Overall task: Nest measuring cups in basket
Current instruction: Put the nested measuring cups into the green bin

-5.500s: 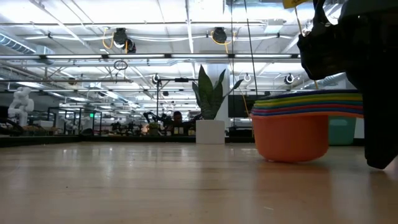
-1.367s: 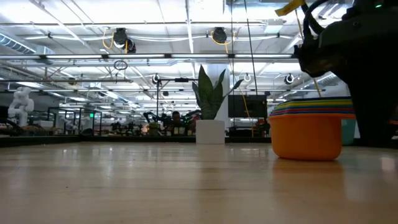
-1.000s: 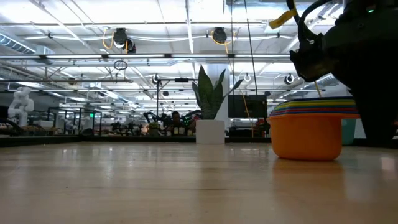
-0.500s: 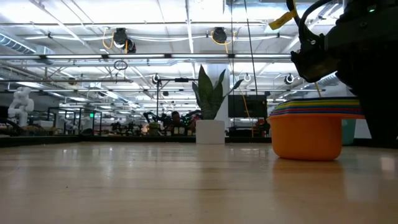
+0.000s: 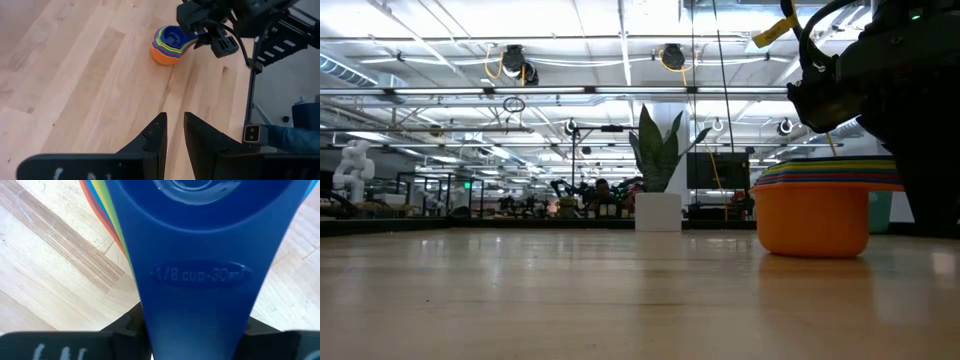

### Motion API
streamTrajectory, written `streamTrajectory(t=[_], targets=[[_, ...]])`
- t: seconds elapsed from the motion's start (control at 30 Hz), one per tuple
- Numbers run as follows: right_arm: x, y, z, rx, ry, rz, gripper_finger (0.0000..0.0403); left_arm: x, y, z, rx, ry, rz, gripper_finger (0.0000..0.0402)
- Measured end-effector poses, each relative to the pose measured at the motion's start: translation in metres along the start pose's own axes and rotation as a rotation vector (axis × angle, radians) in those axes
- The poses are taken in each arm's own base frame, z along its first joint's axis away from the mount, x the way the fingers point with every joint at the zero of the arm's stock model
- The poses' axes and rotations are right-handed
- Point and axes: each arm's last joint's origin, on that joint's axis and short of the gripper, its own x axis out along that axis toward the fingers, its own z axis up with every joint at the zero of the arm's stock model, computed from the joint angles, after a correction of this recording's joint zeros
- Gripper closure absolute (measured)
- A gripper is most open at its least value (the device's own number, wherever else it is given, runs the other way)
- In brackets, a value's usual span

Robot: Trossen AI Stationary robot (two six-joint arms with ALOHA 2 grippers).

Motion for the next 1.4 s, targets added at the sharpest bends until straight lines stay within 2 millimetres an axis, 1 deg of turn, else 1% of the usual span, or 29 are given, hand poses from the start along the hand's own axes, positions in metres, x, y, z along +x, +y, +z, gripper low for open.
streamTrajectory(t=[0.2, 0.8, 1.03, 1.3, 1.4], targets=[[0.0, 0.0, 0.0, 0.004, -0.003, -0.001, 0.0275, -0.001, -0.005, -0.004, 0.019, 0.007, -0.014, 0.0335], [0.0, 0.0, 0.001, 0.002, -0.023, -0.004, 0.0275, -0.001, -0.005, -0.004, 0.034, 0.007, -0.013, 0.0335], [-0.014, -0.004, 0.0, 0.023, -0.061, 0.014, 0.0275, -0.001, -0.005, -0.004, 0.035, 0.008, -0.013, 0.0335], [-0.039, -0.022, 0.005, 0.058, -0.085, -0.021, 0.0276, -0.001, -0.005, -0.004, 0.048, -0.001, -0.002, 0.0335], [-0.041, -0.026, 0.007, 0.054, -0.088, -0.041, 0.0284, -0.001, -0.005, -0.004, 0.048, -0.002, 0.0, 0.0335]])
